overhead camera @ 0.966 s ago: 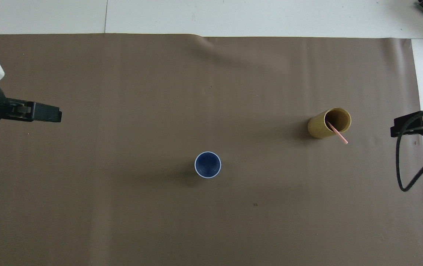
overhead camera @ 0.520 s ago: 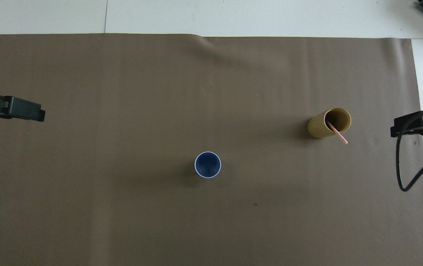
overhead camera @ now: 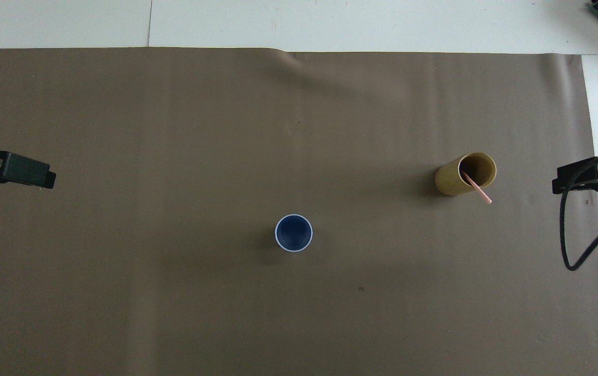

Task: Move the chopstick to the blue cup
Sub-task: 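Reach the right gripper to the pink stick in the tan cup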

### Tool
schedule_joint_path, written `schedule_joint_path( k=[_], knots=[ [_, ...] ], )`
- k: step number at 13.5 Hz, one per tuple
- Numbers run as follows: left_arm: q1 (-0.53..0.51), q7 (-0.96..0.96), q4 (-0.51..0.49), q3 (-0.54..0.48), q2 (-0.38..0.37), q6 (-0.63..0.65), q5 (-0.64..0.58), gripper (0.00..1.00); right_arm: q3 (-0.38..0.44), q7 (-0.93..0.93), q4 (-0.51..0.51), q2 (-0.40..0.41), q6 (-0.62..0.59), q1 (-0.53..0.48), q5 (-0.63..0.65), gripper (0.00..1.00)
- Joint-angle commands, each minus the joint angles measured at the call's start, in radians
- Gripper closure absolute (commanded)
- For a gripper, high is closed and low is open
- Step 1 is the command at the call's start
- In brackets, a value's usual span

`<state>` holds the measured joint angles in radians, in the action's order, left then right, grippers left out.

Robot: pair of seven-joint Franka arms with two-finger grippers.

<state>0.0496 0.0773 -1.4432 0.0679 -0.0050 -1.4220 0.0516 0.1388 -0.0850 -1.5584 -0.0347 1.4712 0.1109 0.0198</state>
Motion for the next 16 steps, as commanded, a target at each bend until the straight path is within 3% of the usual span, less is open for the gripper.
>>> schedule_joint_path(
  k=[1, 5, 12, 16],
  knots=[
    [-0.022, 0.015, -0.056, 0.013, -0.046, 0.002, -0.027, 0.00, 0.004, 0.002, -0.017, -0.017, 0.011, -0.013, -0.003, 0.00],
    [-0.020, 0.015, -0.054, 0.013, -0.046, 0.002, -0.027, 0.00, -0.008, -0.005, -0.054, -0.030, 0.056, 0.006, 0.005, 0.00],
    [-0.020, 0.012, -0.048, 0.013, -0.043, 0.002, -0.026, 0.00, -0.008, -0.096, -0.097, 0.087, 0.144, -0.002, -0.041, 0.00],
    [-0.020, 0.012, -0.048, 0.012, -0.043, 0.005, -0.027, 0.00, -0.008, -0.162, -0.215, 0.125, 0.273, 0.007, -0.106, 0.00]
  ],
)
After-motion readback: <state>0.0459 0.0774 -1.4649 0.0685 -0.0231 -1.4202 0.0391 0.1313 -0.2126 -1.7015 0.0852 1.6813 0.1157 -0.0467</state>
